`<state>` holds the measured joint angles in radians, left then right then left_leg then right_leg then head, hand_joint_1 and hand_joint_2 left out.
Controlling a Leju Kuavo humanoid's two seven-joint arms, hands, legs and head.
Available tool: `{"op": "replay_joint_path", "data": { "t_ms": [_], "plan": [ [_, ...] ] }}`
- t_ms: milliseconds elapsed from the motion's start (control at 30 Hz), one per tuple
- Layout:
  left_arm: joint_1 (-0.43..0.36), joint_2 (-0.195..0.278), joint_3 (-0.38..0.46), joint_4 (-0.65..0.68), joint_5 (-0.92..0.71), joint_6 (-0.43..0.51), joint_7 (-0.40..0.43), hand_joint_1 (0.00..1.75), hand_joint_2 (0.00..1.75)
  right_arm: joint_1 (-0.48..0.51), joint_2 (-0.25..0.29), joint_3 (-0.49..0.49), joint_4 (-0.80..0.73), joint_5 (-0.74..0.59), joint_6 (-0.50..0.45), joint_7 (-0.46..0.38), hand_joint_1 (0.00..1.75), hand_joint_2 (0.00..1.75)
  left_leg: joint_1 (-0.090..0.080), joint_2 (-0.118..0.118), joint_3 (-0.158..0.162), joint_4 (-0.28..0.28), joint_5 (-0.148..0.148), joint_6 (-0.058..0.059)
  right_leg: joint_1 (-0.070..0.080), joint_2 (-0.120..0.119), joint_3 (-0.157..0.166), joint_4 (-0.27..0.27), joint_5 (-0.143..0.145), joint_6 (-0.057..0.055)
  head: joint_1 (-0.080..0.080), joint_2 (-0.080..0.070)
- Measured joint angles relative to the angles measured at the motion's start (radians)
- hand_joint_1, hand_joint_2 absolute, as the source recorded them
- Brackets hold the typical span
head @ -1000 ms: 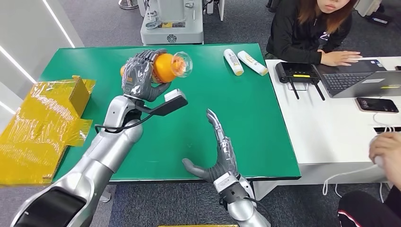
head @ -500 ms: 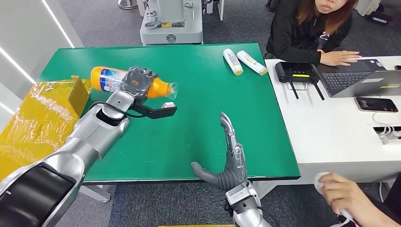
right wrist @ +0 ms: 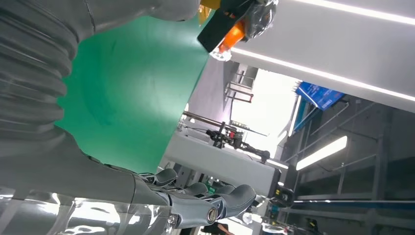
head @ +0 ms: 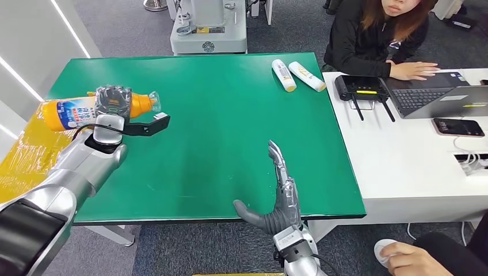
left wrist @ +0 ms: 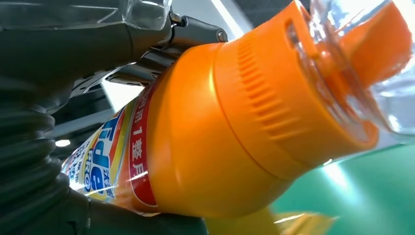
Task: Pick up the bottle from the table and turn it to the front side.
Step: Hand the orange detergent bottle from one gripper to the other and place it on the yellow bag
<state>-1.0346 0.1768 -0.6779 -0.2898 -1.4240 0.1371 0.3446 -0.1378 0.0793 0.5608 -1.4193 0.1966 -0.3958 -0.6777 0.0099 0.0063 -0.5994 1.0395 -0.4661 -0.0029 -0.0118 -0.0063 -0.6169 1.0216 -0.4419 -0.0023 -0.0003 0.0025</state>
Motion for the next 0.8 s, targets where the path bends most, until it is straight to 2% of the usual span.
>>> {"op": "replay_joint_path", "data": {
  "t_ms": [300, 800],
  "plan": [
    [0.015, 0.054, 0.006, 0.016, -0.012, -0.066, -0.007, 1.75, 1.75, 0.013, -0.001, 0.0, 0.013, -0.001, 0.011, 0.003, 0.0, 1.75, 0.0, -0.001, 0.0, 0.0, 0.0, 0.0, 0.0, -0.001, 0.0, 0.0, 0.0, 0.0, 0.0, 0.0],
    [0.153, 0.082, 0.067, 0.029, 0.062, -0.052, -0.087, 1.75, 1.75, 0.019, -0.003, 0.0, 0.022, 0.003, 0.02, 0.019, 0.0, 1.75, 0.0, 0.0, 0.0, 0.0, 0.0, 0.0, 0.0, 0.0, 0.0, 0.0, 0.0, 0.0, 0.0, 0.0]
  ]
}}
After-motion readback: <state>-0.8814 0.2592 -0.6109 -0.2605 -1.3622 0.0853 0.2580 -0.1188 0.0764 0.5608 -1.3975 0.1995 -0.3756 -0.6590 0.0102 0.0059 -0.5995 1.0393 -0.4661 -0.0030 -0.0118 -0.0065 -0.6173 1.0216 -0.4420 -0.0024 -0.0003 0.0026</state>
